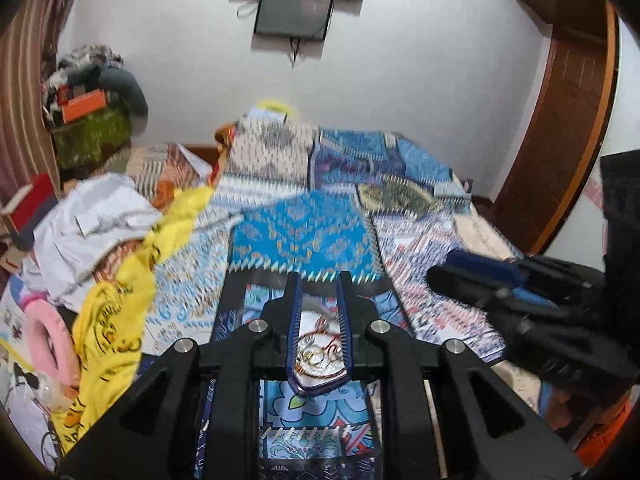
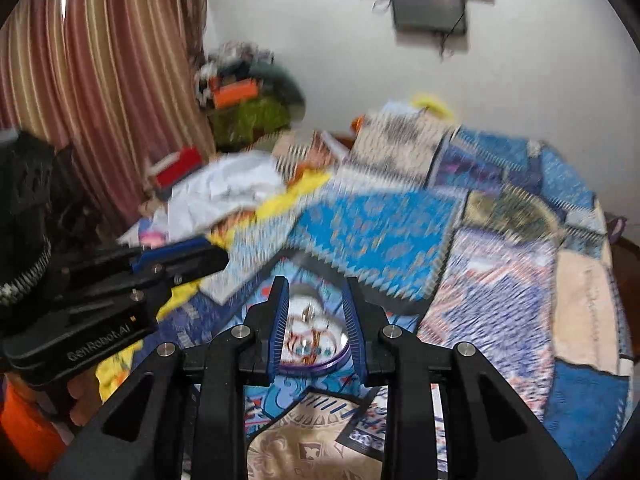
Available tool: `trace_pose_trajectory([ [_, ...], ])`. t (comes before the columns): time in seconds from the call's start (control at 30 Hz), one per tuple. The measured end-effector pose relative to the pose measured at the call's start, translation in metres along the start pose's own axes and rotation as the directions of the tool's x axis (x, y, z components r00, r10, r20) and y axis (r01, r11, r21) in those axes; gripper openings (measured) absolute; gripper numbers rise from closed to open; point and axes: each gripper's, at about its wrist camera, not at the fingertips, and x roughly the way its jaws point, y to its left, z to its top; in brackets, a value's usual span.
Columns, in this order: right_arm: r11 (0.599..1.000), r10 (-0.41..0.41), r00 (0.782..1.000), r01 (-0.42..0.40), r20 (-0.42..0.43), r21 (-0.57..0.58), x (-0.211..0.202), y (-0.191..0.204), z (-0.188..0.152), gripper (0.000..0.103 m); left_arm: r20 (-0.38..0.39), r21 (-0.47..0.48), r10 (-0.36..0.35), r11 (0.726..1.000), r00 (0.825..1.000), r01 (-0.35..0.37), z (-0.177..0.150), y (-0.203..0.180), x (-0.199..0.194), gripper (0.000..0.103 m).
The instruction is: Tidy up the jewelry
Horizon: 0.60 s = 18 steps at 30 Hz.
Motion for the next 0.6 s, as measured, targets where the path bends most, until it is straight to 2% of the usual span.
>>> trace_pose_trajectory([
  [0.07, 1.0, -0.016, 0.997, 0.016, 0.074, 0.001, -0.025, 0.002, 0.007, 0.025, 0.051, 0.012, 0.01, 1.0, 0.999, -0.01, 0.006, -0.007, -0.018, 0.018],
  [0.17, 0.999, -0.037, 0.983, 0.036, 0.182, 0.008, -0.064, 0.008, 0.016, 0.025, 0.144, 0.034, 0.02, 0.999, 0.989, -0.025, 0.014, -0.02, -0.051, 0.026],
  [0.3, 0.998, -0.064, 0.947, 0.06, 0.314, 0.02, -0.111, 0.018, 0.02, 0.025, 0.275, 0.064, 0.032, 0.997, 0.961, -0.051, 0.02, -0.037, -0.097, 0.038],
  [0.5, 0.995, -0.096, 0.904, 0.092, 0.417, 0.032, -0.146, 0.03, 0.019, 0.026, 0.407, 0.077, 0.047, 0.993, 0.912, -0.086, 0.023, -0.054, -0.149, 0.056],
  [0.57, 0.994, -0.11, 0.89, 0.105, 0.443, 0.037, -0.155, 0.034, 0.017, 0.038, 0.435, 0.076, 0.062, 0.992, 0.898, -0.105, 0.021, -0.058, -0.161, 0.063],
  [0.6, 0.993, -0.12, 0.882, 0.114, 0.456, 0.041, -0.159, 0.036, 0.016, 0.049, 0.443, 0.073, 0.066, 0.991, 0.894, -0.11, 0.02, -0.058, -0.164, 0.07],
])
